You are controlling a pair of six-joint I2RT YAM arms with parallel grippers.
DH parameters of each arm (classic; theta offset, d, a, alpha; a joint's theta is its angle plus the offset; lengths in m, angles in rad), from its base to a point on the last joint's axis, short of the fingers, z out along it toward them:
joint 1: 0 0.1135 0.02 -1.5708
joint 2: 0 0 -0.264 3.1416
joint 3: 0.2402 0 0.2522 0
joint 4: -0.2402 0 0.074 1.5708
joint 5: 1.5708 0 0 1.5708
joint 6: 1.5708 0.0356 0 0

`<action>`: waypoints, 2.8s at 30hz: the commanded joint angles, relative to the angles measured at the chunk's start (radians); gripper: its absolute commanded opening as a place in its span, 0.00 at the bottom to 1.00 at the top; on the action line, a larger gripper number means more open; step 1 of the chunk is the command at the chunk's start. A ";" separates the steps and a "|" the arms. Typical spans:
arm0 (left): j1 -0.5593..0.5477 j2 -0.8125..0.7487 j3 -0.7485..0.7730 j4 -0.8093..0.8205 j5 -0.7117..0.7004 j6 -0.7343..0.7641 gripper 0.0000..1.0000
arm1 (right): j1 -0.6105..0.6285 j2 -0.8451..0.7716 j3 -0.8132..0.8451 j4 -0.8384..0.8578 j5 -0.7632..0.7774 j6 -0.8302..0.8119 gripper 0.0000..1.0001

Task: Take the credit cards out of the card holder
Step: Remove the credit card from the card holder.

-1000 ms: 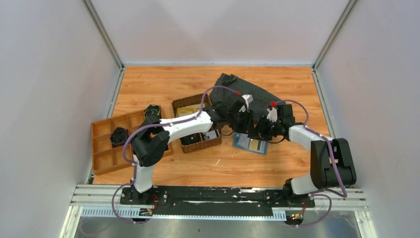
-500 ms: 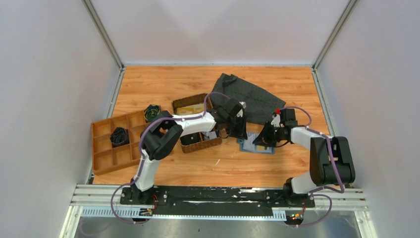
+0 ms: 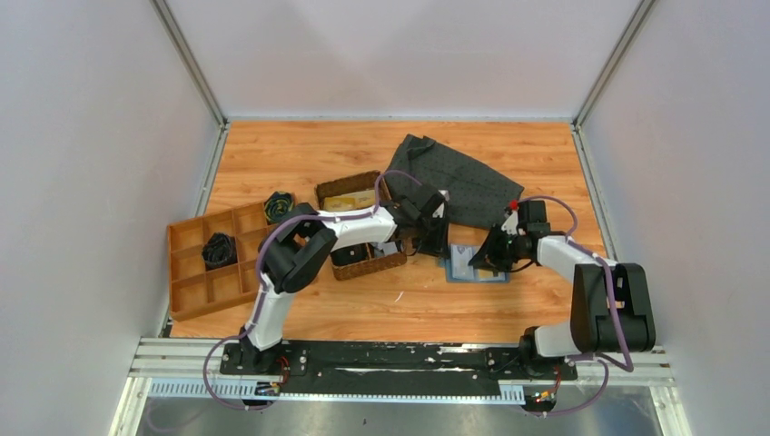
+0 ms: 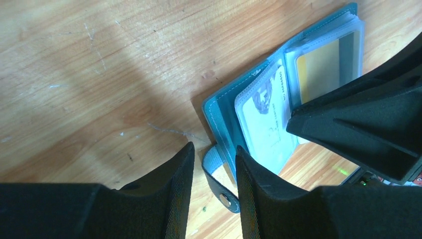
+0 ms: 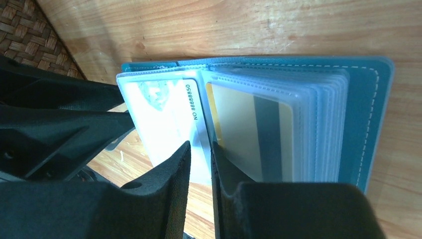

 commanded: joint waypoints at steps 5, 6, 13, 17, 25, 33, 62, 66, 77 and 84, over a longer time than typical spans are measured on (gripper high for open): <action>-0.048 -0.141 0.047 -0.031 -0.066 0.033 0.39 | -0.012 -0.043 0.011 -0.061 0.039 -0.021 0.25; -0.056 -0.141 0.053 -0.022 -0.053 0.026 0.39 | -0.012 -0.041 0.013 -0.062 0.039 -0.023 0.25; -0.069 -0.070 0.059 0.062 0.022 -0.028 0.39 | -0.012 -0.024 0.025 -0.062 0.042 -0.034 0.26; -0.067 -0.001 0.049 0.070 0.009 -0.038 0.38 | -0.013 -0.010 0.031 -0.061 0.034 -0.041 0.26; -0.066 0.057 0.000 0.077 -0.018 -0.066 0.37 | -0.016 -0.002 0.027 -0.057 0.034 -0.042 0.29; -0.052 0.075 -0.024 0.061 -0.022 -0.057 0.37 | -0.024 0.026 0.018 -0.023 0.025 -0.036 0.29; -0.029 0.091 -0.093 0.156 0.059 -0.057 0.36 | -0.070 0.009 -0.097 0.214 -0.200 0.064 0.12; -0.029 0.092 -0.092 0.156 0.063 -0.056 0.36 | -0.094 -0.003 -0.122 0.264 -0.217 0.095 0.01; -0.027 0.099 -0.089 0.145 0.058 -0.045 0.36 | -0.184 0.010 -0.227 0.464 -0.365 0.208 0.00; -0.021 0.101 -0.089 0.133 0.054 -0.032 0.36 | -0.199 -0.034 -0.245 0.472 -0.380 0.214 0.00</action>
